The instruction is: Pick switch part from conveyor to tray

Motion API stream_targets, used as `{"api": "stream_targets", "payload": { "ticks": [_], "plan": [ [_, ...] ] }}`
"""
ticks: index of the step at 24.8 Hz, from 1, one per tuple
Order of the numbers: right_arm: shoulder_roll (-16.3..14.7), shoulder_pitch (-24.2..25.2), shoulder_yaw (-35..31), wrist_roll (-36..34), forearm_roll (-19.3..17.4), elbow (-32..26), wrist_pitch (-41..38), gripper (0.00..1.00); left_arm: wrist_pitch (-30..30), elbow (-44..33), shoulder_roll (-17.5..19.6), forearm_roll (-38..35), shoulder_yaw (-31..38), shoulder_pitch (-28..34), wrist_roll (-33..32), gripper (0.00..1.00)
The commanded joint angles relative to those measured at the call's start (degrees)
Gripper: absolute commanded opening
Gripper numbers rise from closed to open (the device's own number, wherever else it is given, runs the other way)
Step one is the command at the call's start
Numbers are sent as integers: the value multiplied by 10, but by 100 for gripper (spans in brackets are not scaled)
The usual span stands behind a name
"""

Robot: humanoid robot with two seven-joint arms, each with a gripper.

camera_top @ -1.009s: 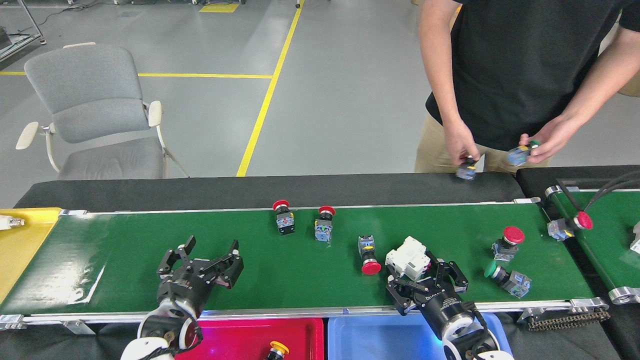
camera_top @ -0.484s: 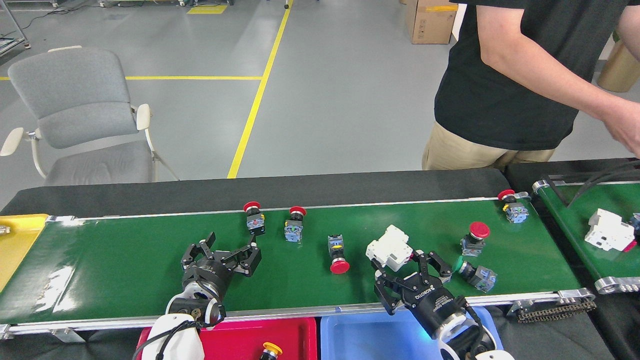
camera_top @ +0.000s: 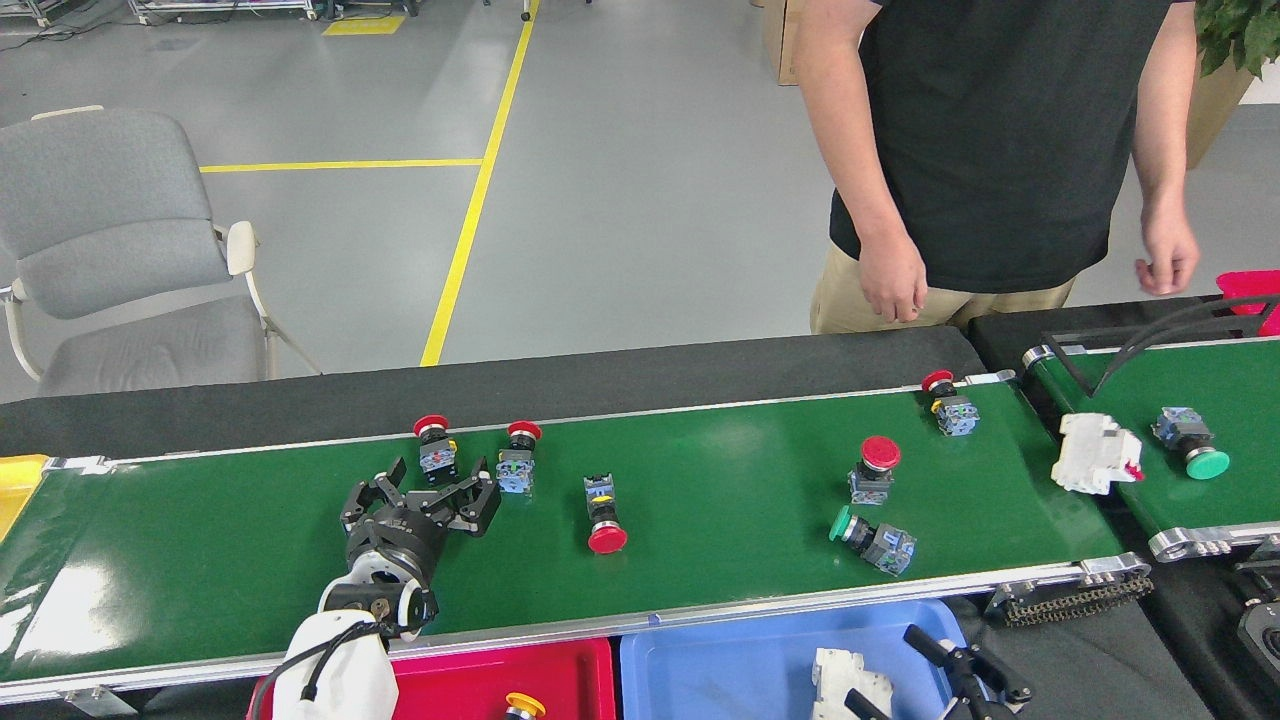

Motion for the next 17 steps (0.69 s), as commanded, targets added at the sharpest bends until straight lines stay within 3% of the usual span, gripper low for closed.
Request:
{"api": "stream_targets", "payload": {
  "ticks": [1, 4, 5, 10, 14, 17],
  "plan": [
    [20, -11, 3, 4, 29, -14, 130, 99, 20, 7, 8, -1, -3, -16, 34, 66],
    [29, -13, 49, 5, 82, -24, 195, 99, 19, 13, 16, -1, -12, -8, 46, 48],
    [27, -10, 60, 5, 83, -27, 205, 99, 19, 13, 16, -1, -14, 1, 49, 44],
    [20, -7, 85, 5, 85, -27, 205, 99, 18, 12, 20, -2, -20, 26, 54, 43],
    [14, -18, 87, 8, 85, -27, 200, 99, -22, -1, 29, 2, -19, 39, 55, 14],
    [-5, -37, 88, 36, 84, -27, 190, 99, -74, -82, 30, 2, -20, 75, 56, 9]
  ]
}}
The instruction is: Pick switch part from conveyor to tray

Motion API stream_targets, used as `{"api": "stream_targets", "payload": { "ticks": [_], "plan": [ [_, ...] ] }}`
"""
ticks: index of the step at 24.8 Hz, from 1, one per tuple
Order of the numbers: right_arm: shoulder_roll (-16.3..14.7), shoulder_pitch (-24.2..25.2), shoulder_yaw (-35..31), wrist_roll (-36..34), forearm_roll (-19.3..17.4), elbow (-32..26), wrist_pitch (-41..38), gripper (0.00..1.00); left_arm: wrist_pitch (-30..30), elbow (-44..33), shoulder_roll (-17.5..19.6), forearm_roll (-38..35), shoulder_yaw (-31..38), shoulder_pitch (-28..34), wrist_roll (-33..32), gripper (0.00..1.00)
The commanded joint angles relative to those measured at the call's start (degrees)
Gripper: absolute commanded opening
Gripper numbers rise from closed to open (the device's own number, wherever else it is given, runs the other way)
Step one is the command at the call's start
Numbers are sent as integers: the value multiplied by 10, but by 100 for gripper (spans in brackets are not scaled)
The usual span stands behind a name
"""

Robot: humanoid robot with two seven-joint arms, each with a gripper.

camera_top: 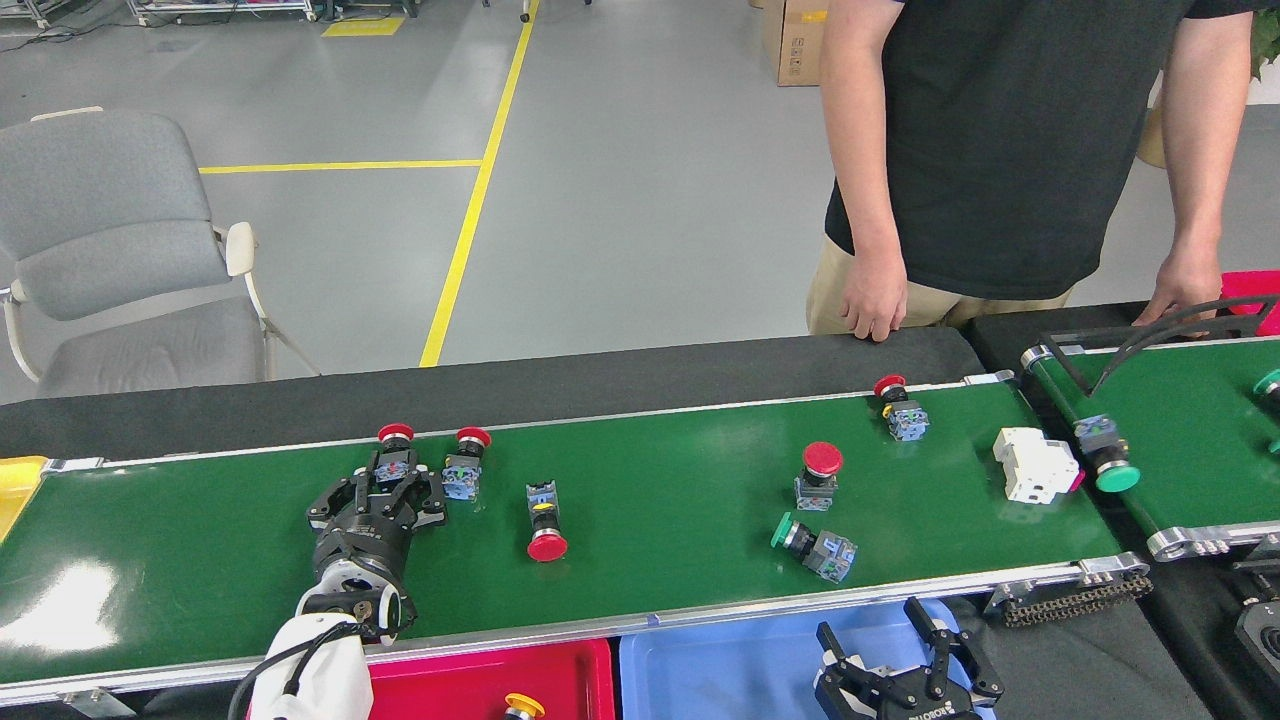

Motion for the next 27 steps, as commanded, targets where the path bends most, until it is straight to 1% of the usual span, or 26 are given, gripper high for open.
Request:
{"api": "stream_targets", "payload": {
  "ticks": [1, 3, 4, 5, 6, 7, 8, 9, 10, 11, 12, 13, 14, 15, 16, 18, 20, 21, 22, 23, 25, 27],
  "plan": [
    [-10, -16, -1, 21, -2, -7, -17, 99, -64, -69, 2, 1, -1, 27, -2, 9],
    [-11, -26, -1, 25, -3, -6, -32, 99, -162, -174, 24, 1, -1, 94, -6, 11],
    [-12, -29, -1, 25, -3, -6, -41, 99, -223, -230, 40, 2, 3, 139, -6, 12],
    [-12, -31, -1, 29, -3, -6, -48, 99, -274, -277, 47, 4, 5, 180, -6, 15],
    [-12, -35, -1, 37, -3, -5, -56, 99, -319, -321, 50, 6, 8, 218, -6, 21],
    [-12, -39, -1, 49, -3, -3, -61, 99, -353, -358, 48, 10, 13, 251, -6, 34],
    [-11, -44, -1, 62, -4, -1, -61, 99, -373, -386, 47, 13, 17, 279, -6, 47],
    [-9, -51, -1, 73, -4, -1, -61, 99, -389, -407, 45, 19, 18, 309, -7, 62],
    [-6, -54, -1, 77, -4, -1, -59, 99, -391, -409, 40, 22, 14, 323, -7, 79],
    [-3, -60, 2, 78, -4, 4, -57, 99, -389, -407, 33, 21, 10, 327, -8, 92],
    [0, -66, 7, 79, -3, 10, -56, 99, -388, -407, 26, 21, 6, 332, -8, 98],
    [5, -74, 15, 82, -1, 17, -54, 97, -388, -407, 22, 21, 4, 333, -8, 99],
    [7, -81, 25, 89, 1, 23, -50, 91, -387, -407, 21, 21, 6, 333, -8, 99],
    [8, -90, 36, 96, 1, 32, -47, 77, -379, -406, 20, 22, 9, 333, -8, 99],
    [8, -97, 44, 98, 1, 39, -45, 65, -362, -406, 19, 22, 13, 333, -8, 99],
    [9, -105, 54, 98, 1, 47, -42, 47, -293, -405, 19, 21, 30, 333, -8, 99],
    [9, -107, 64, 98, 2, 48, -42, 25, -172, -402, 16, 24, 52, 334, -7, 99],
    [9, -107, 68, 99, 2, 48, -42, 15, -117, -398, 16, 23, 63, 334, -7, 99],
    [9, -108, 72, 99, 2, 48, -42, 11, -81, -393, 20, 23, 75, 336, -5, 99],
    [9, -108, 75, 99, 2, 48, -42, 8, -72, -389, 22, 23, 87, 340, -5, 99],
    [8, -108, 79, 98, 0, 46, -48, 5, -77, -389, 24, 24, 110, 354, -5, 99],
    [7, -106, 94, 98, -1, 39, -56, 4, -85, -390, 24, 24, 109, 358, -5, 99]
  ]
}}
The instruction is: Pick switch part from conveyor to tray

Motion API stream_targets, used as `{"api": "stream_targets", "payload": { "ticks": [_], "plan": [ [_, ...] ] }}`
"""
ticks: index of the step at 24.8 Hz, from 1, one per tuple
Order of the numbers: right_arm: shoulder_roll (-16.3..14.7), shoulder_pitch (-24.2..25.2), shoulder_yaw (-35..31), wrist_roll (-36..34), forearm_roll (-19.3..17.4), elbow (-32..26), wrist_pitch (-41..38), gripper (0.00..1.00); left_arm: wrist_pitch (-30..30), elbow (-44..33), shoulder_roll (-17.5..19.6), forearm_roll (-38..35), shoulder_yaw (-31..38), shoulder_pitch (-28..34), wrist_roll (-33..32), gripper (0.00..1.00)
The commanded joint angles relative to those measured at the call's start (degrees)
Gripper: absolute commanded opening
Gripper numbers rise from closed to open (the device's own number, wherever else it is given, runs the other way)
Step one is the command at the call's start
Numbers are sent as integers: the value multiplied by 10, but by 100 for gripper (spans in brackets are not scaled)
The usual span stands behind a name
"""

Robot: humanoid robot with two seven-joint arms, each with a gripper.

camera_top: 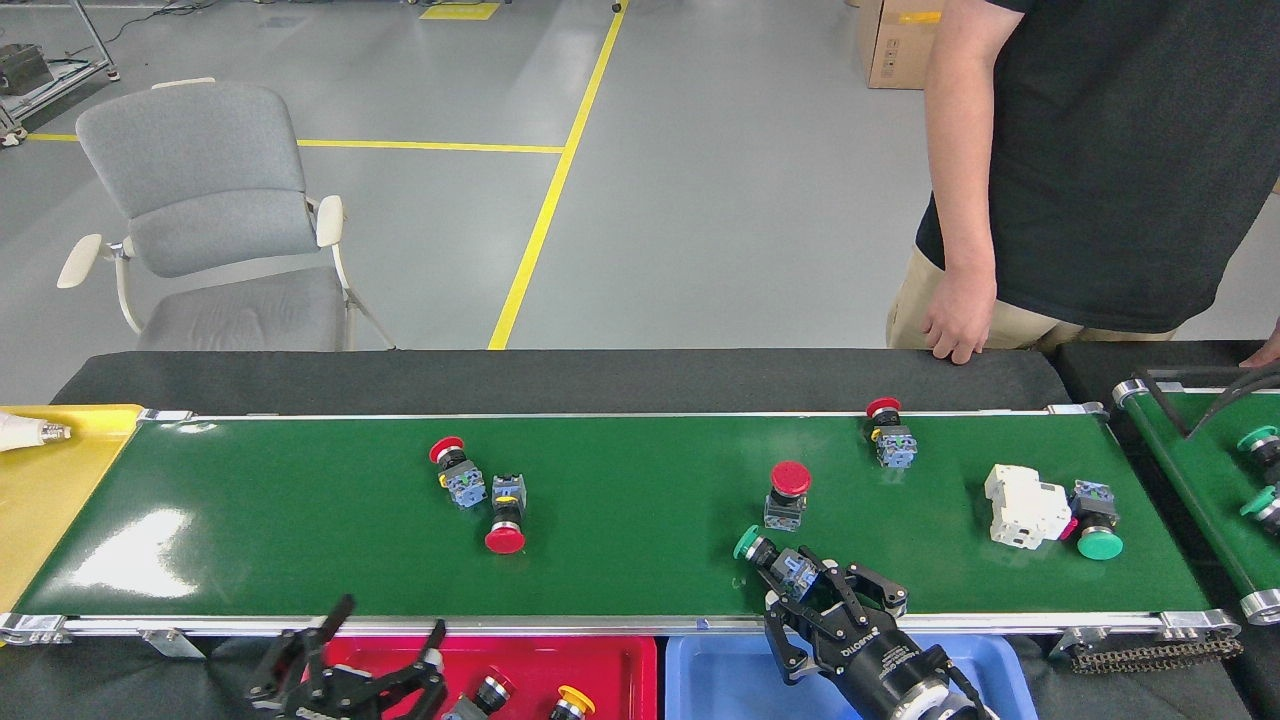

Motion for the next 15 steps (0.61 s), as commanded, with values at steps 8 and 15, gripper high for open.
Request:
{"api": "stream_targets", "payload": {
  "ticks": [8, 15],
  "plan": [
    [23, -6, 148, -7, -1, -41, -134, 100, -21, 23, -7, -2, -28, -103, -52, 99],
    [30, -1, 147, -16, -14, -54, -127, 100, -19, 99, -8, -2, -27, -173, -70, 99]
  ]
}}
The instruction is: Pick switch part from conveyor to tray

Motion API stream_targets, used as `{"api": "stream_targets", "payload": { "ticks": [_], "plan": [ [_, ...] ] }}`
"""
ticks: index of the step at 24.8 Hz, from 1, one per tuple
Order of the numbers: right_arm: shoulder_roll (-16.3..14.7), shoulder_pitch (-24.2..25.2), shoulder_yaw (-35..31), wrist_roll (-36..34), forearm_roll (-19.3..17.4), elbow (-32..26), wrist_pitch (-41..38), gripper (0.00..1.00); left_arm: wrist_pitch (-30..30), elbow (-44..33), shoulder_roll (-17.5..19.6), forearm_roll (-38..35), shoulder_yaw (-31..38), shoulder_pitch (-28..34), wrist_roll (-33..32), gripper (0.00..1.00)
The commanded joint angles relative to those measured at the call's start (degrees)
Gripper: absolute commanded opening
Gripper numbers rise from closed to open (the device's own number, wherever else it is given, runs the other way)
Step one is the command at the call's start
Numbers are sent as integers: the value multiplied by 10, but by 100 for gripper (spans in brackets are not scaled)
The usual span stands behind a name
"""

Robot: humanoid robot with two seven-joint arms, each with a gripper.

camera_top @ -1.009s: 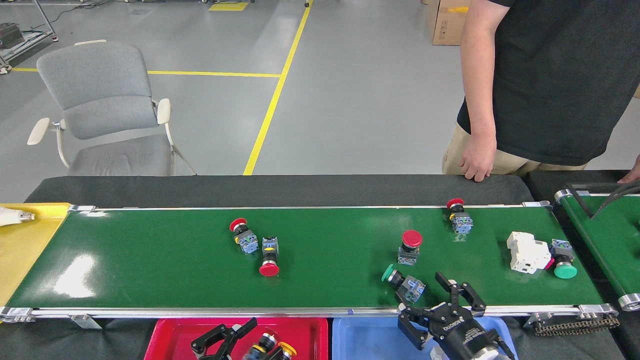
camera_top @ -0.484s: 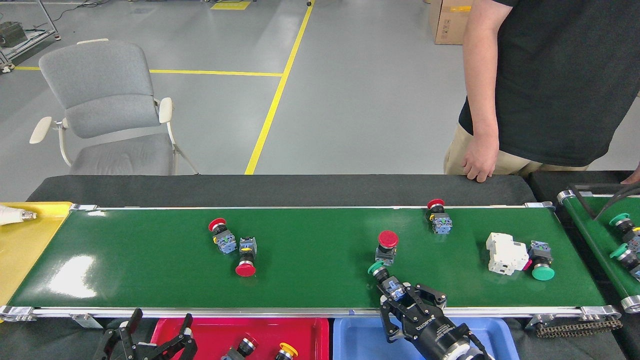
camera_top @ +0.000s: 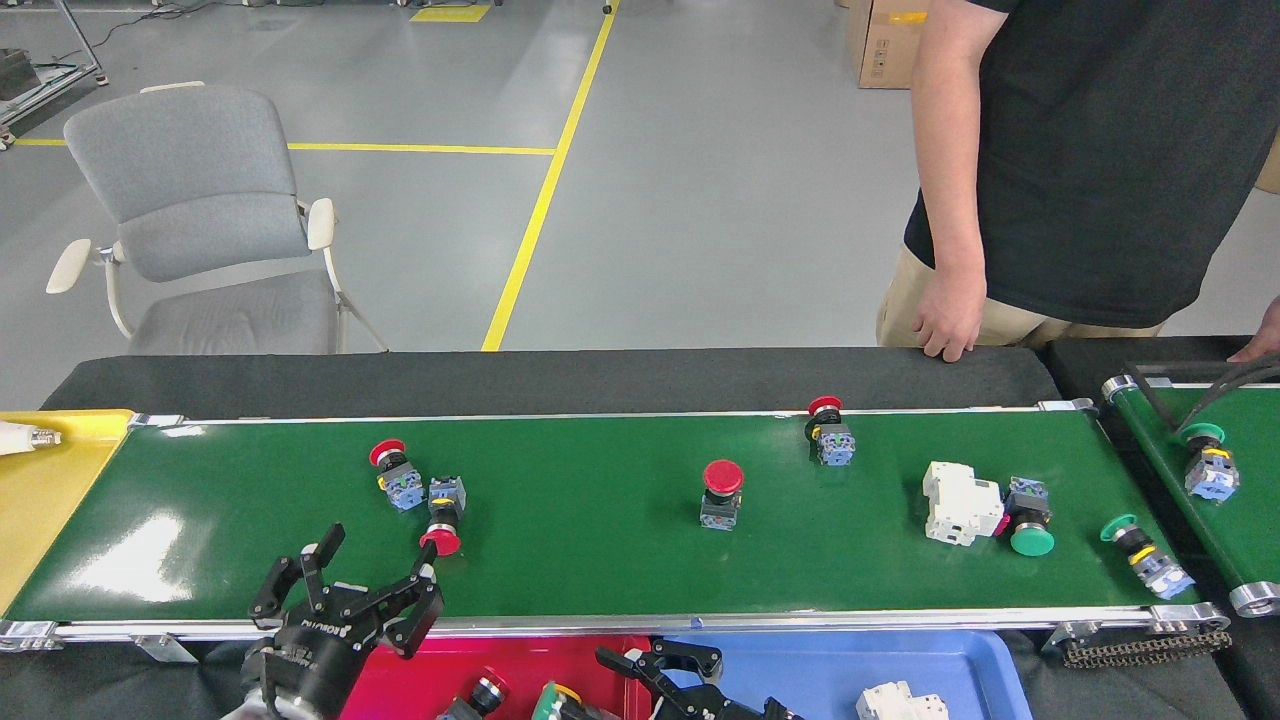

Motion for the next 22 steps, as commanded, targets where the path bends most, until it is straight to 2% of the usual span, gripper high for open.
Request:
{"api": "stream_targets", "payload": {
  "ticks": [1, 3, 4, 5, 6, 8, 9, 10, 12, 14, 16, 18, 20, 22],
  "plan": [
    [0, 4, -46, -20, -12, -22, 14, 100, 4, 6, 0, 0, 8, -8, -1, 99],
    [12, 51, -144, -34, -15, -33, 43, 99, 11, 11, 2, 0, 23, -4, -1, 99],
    [22, 70, -171, -36, -15, -39, 57, 99, 11, 16, 3, 0, 29, -4, -1, 99],
    [40, 97, -211, -43, -15, -49, 81, 99, 12, 25, 3, 0, 36, -4, -1, 99],
    [48, 121, -247, -63, -15, -59, 109, 99, 15, 35, 3, 0, 41, -9, -1, 95],
    [46, 165, -291, -116, -15, -67, 153, 99, 29, 53, 6, 0, 45, -14, -1, 81],
    [45, 174, -293, -125, -15, -69, 164, 99, 35, 58, 7, 0, 45, -15, 0, 79],
    [37, 180, -294, -127, -14, -69, 173, 99, 43, 67, 9, 0, 46, -15, 2, 71],
    [31, 180, -293, -127, -10, -69, 206, 99, 46, 79, 10, 1, 47, -16, 5, 52],
    [31, 170, -291, -122, -7, -68, 242, 99, 42, 82, 11, 4, 47, -18, 5, 26],
    [36, 151, -275, -115, 19, -65, 267, 99, 39, 78, 10, 7, 47, -20, 6, 13],
    [44, 127, -246, -101, 40, -54, 303, 99, 33, 72, 8, 16, 44, -20, 8, 8],
    [46, 98, -218, -76, 43, -35, 356, 99, 18, 55, 9, 24, 40, -16, 8, 6],
    [44, 67, -185, -67, 45, -18, 405, 99, -21, 21, 7, 25, 38, -3, 7, 6]
  ]
}}
